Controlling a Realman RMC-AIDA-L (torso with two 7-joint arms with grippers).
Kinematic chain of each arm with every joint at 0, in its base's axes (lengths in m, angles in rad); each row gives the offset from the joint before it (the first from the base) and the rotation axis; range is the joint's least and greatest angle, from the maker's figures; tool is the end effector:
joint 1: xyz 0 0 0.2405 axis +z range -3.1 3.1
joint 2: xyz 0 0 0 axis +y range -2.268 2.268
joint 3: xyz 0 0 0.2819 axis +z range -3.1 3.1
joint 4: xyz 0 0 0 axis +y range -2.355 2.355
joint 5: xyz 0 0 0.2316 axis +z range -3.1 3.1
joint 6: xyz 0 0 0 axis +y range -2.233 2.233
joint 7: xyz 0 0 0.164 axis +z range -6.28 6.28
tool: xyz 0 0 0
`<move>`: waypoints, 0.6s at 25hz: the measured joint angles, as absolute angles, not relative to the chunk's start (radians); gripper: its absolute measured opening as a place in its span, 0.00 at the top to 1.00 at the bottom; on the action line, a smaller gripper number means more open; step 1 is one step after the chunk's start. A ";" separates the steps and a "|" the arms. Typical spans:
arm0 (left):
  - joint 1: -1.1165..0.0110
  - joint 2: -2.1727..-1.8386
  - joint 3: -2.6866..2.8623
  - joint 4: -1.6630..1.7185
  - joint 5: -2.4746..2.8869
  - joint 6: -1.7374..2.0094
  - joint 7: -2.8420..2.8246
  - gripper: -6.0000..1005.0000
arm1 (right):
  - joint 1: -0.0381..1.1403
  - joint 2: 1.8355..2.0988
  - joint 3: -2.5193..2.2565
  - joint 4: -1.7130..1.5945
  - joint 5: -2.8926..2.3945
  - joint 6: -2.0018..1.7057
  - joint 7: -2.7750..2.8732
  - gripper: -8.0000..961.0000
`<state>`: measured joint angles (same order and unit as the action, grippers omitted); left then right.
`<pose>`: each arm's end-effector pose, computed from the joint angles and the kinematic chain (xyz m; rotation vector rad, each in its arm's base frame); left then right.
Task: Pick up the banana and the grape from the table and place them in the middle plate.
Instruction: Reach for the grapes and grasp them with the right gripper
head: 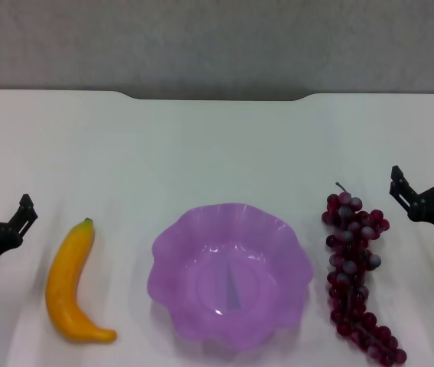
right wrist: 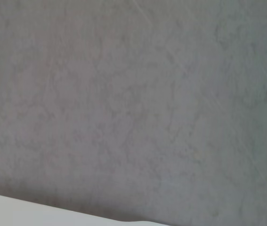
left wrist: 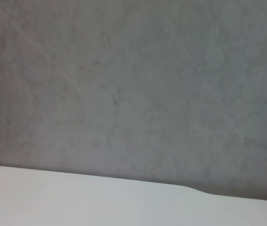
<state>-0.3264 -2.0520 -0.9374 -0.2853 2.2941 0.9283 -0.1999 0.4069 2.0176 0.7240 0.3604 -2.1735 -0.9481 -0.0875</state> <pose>-0.4068 0.3492 -0.0473 -1.5125 -0.8419 -0.5980 0.3572 0.3777 -0.0623 -1.7222 0.5094 0.5049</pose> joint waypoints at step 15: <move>-0.316 -2.050 -0.944 -0.274 2.287 0.922 -0.198 0.11 | 0.400 2.016 0.724 0.357 -2.169 -0.861 -0.093 0.15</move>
